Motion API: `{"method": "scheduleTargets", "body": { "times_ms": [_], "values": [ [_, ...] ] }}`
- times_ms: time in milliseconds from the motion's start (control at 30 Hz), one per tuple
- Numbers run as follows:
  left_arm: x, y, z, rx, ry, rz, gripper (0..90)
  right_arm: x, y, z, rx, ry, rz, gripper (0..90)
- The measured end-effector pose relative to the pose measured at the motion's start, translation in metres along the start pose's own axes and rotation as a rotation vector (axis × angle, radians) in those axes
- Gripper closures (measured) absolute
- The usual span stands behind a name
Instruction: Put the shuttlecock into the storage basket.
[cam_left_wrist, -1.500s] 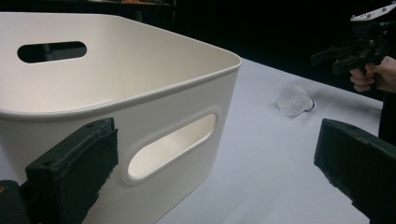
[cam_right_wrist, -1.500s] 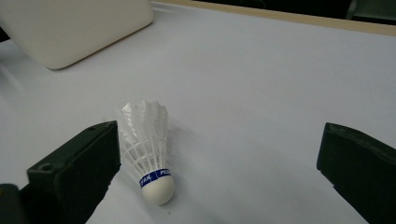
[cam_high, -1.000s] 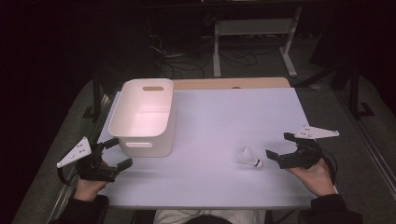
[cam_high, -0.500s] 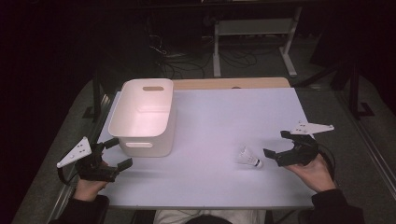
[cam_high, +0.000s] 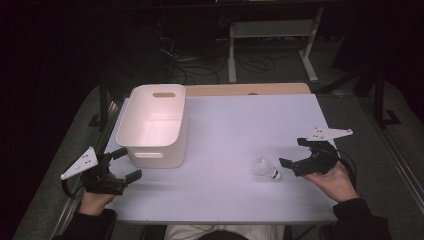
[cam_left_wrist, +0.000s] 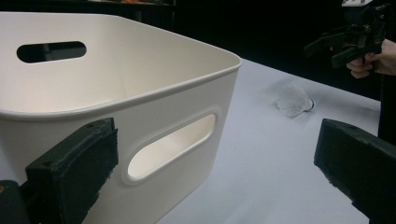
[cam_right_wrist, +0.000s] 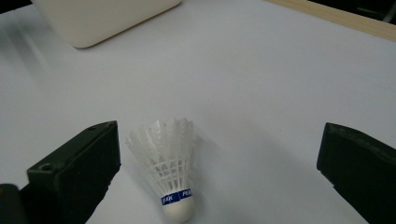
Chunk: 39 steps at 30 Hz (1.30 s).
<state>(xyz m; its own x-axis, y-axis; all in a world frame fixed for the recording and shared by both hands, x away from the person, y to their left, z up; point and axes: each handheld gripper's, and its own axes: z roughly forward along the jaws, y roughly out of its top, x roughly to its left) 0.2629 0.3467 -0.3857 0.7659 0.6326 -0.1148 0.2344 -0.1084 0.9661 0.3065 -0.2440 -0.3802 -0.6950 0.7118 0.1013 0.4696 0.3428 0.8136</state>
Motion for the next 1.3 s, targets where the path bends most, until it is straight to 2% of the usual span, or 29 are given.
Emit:
{"method": "scheduleTargets", "body": {
  "times_ms": [600, 1300],
  "values": [
    [0.0, 0.0, 0.0, 0.0, -0.002, -0.001, 0.0, 0.004, 0.009, 0.012, 0.068, 0.033, -0.037, 0.0],
    [0.0, 0.0, 0.0, 0.001, -0.005, 0.0, 0.0, 0.008, 0.009, 0.024, 0.163, 0.077, -0.076, 0.0]
  ]
}}
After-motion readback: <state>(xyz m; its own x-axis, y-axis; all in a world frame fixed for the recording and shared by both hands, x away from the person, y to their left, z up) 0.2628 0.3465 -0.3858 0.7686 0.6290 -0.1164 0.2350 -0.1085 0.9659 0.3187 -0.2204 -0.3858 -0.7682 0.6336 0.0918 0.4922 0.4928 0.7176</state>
